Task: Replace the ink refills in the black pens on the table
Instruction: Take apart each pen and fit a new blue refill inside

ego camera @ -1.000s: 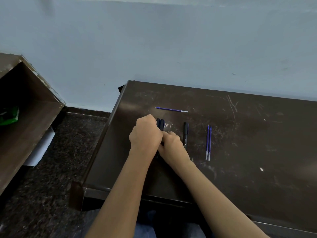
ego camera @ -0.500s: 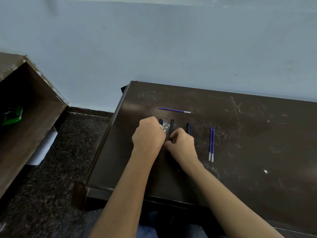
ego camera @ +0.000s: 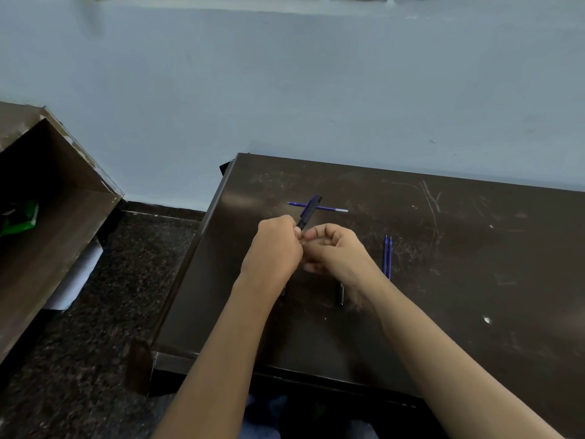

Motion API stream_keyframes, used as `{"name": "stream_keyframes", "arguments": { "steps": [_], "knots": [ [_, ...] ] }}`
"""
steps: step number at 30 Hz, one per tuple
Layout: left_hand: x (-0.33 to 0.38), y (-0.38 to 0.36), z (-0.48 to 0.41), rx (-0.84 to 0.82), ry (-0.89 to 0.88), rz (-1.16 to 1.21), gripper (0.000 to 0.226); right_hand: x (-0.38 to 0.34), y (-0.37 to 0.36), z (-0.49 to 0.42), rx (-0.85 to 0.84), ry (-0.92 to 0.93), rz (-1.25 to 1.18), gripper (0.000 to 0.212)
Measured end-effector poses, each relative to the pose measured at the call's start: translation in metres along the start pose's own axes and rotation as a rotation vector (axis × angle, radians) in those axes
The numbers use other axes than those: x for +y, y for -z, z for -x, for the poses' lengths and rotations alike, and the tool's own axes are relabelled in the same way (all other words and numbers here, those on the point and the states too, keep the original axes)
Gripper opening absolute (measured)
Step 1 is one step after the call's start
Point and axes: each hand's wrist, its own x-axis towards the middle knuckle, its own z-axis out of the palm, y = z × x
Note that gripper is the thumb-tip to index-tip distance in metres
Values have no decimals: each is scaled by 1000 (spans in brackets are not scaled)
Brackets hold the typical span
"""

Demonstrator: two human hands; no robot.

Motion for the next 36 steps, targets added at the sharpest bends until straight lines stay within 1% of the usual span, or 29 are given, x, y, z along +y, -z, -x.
{"name": "stream_keyframes", "arguments": {
  "steps": [2, 4, 6, 9, 12, 16, 17, 21, 27, 30, 36],
  "knots": [
    [-2, -2, 2, -27, -64, -51, 18, 1, 5, -4, 111, 16, -1, 22],
    [-4, -4, 4, -66, -125, -62, 14, 1, 11, -7, 174, 13, -41, 30],
    [-7, -7, 5, -76, -192, -37, 11, 1, 17, -8, 178, -1, -81, 37],
    [-7, -9, 6, -78, -263, -16, 18, 3, 22, -8, 168, 10, -17, 37],
    [-5, -10, 8, -88, -291, -79, 24, 5, 24, -8, 162, 22, 95, 38],
    [-2, -13, 7, -138, -307, -94, 21, 6, 24, -8, 134, 58, 171, 37],
    [-2, -14, 7, -130, -320, -113, 20, 6, 24, -8, 131, 71, 173, 37],
    [-4, -14, 6, -8, -383, -185, 18, 5, 25, -9, 107, 100, 156, 35],
    [-9, -12, 6, 125, -418, -257, 19, 7, 22, -12, 58, 121, 91, 35],
    [-9, -12, 7, 134, -418, -247, 18, 8, 22, -13, 52, 128, 85, 36],
    [-11, -9, 8, 171, -422, -252, 23, 6, 26, -12, 24, 143, 39, 34]
  ]
}}
